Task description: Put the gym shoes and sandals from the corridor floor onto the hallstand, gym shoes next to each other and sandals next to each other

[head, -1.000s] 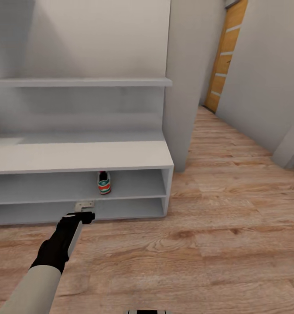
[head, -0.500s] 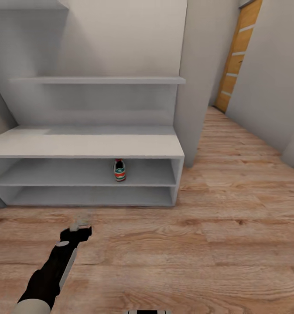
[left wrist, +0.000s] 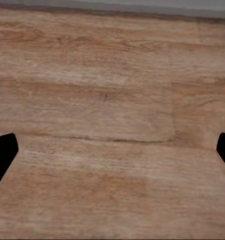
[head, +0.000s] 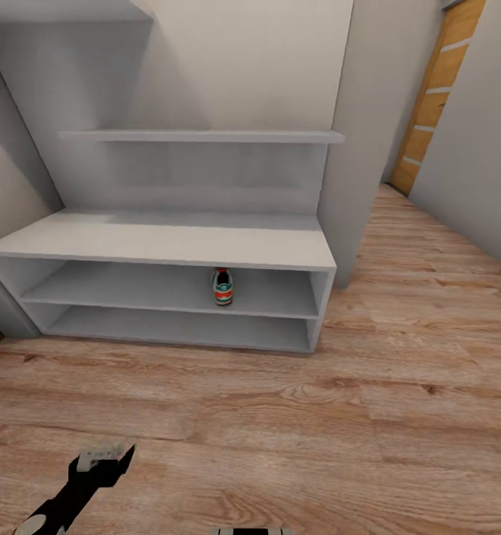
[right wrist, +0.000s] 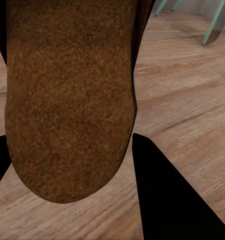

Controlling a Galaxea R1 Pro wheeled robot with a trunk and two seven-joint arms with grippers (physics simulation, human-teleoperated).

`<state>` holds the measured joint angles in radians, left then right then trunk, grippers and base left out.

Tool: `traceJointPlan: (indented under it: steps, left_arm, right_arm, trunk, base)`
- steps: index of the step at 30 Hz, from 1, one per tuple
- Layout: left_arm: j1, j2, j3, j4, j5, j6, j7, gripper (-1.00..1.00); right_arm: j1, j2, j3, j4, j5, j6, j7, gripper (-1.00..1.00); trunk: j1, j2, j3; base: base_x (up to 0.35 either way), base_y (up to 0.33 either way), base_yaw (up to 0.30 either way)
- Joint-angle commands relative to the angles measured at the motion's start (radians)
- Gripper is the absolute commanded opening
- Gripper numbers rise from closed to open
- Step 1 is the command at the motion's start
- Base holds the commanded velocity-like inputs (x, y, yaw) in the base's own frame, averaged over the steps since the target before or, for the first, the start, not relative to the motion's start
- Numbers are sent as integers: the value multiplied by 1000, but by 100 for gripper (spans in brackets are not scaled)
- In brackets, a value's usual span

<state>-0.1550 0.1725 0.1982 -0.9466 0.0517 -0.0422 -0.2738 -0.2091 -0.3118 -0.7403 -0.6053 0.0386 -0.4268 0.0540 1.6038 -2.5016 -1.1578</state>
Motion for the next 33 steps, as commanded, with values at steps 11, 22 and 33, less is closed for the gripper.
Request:
traceJointPlan:
  steps: [11, 22, 33]
  left_arm:
    - [28, 17, 121, 103, 17, -83, -141, 100]
    - [29, 13, 136, 106, 17, -100, -142, 100]
    - [31, 13, 136, 106, 20, -100, -142, 100]
  right_arm:
    - [-1, 44, -5, -1, 3, -3, 9, -100]
    - [-1, 65, -5, 2, 4, -4, 7, -100]
    - [-1, 65, -5, 2, 4, -4, 6, -100]
  trunk:
    - [0, 0, -1]
    - [0, 0, 2]
    - [0, 0, 8]
  base:
    - [0, 0, 2]
    - [-6, 246, -131]
    - [-113, 304, -275]
